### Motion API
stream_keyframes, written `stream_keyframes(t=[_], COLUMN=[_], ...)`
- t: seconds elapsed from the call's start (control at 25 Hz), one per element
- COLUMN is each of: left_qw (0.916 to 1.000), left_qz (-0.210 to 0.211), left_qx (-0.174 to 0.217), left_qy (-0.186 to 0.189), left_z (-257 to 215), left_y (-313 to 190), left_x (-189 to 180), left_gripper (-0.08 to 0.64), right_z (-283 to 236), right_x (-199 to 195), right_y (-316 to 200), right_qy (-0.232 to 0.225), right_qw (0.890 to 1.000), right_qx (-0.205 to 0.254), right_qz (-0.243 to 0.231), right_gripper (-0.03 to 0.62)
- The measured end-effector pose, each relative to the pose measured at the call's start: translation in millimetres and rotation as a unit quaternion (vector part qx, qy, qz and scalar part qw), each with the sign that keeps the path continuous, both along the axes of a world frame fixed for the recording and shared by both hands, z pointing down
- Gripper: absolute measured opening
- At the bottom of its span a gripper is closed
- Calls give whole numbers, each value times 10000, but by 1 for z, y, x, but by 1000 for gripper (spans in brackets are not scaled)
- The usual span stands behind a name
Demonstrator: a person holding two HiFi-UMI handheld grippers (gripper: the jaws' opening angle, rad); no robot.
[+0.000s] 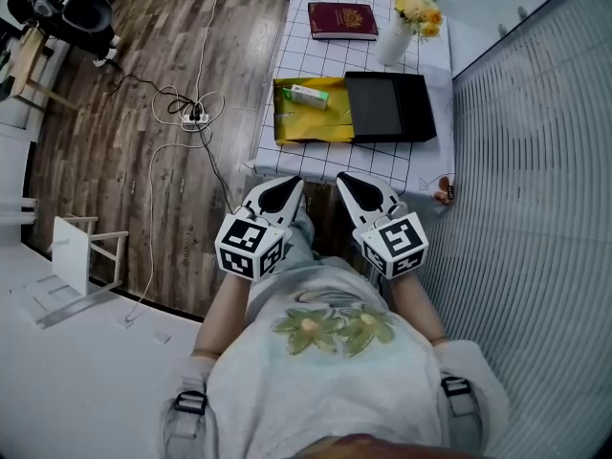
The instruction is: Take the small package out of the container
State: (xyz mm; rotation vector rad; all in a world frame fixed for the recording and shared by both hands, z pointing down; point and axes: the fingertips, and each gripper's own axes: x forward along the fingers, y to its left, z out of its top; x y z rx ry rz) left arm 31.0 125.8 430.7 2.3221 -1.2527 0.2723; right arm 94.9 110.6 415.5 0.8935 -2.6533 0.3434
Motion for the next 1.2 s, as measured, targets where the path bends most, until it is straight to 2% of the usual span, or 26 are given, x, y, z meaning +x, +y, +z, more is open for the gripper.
stream_keyframes(t=[0.72,1.2], left_qw=[9998,9995], left_qz=[106,299], left_qx=[-151,-84], left_qy=[-51,-72], left_z=[8,12], left_y=[-98,-157], left_x=[-37,-62], left_gripper=[8,8], right_z=[7,23], right_x=[-33,-57], right_y=[-97,-147], right_qy=[176,381], right_qw=[9998,9992], right_qx=[-70,-101], right_qz=[-17,32], right_gripper=[9,10])
